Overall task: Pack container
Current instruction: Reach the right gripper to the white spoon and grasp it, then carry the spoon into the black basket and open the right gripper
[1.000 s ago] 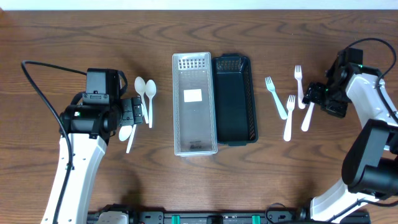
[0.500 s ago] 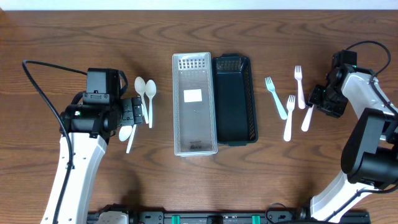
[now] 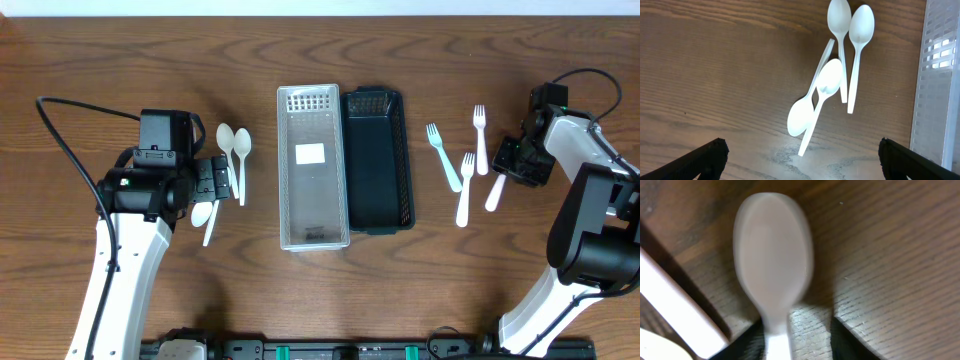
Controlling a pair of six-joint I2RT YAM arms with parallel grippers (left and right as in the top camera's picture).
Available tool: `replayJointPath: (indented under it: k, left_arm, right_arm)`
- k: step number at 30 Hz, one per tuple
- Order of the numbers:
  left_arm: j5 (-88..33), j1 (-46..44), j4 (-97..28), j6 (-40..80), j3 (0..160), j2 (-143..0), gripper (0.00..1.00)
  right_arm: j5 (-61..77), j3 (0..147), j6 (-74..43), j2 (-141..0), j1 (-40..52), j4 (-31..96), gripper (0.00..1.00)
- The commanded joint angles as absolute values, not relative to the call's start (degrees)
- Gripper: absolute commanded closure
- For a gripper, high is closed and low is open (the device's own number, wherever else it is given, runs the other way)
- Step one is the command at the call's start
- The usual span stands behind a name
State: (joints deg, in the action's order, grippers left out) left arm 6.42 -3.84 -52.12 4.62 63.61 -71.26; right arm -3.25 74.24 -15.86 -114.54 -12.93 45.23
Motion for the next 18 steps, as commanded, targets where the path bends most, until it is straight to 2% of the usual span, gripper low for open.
replayJointPath:
  k: [1,2,6,9,12,18]
  left_arm:
    - [7.11,-3.49,-52.25,4.29,64.40,-71.48,0.02]
    - [7.11,-3.49,-52.25,4.29,64.40,-71.48,0.02]
    - [7.11,-3.49,-52.25,4.29,64.40,-71.48,0.02]
    - [7.11,-3.49,-52.25,4.29,64.40,-71.48,0.02]
    - [7.11,-3.49,-52.25,4.29,64.40,-71.48,0.02]
    - [7.11,-3.49,-52.25,4.29,64.40,-71.48,0.02]
  right_arm:
    - [-4.19,73.49,-16.03,-116.40,-12.69,45.89,0.74]
    - [-4.43,73.49,-16.05,-116.36,-12.69,45.98,0.79]
    - [-4.58,74.02,-16.71,-113.71,-12.40,46.78,0.88]
    - [-4.51,74.63,-16.60,-108.40,-11.44,47.20,0.99]
    - [-2.87,74.76,-15.44,-101.45,-9.15,47.16,0.99]
    - [7.11,74.76,-15.18,-89.91,1.87,45.82,0.99]
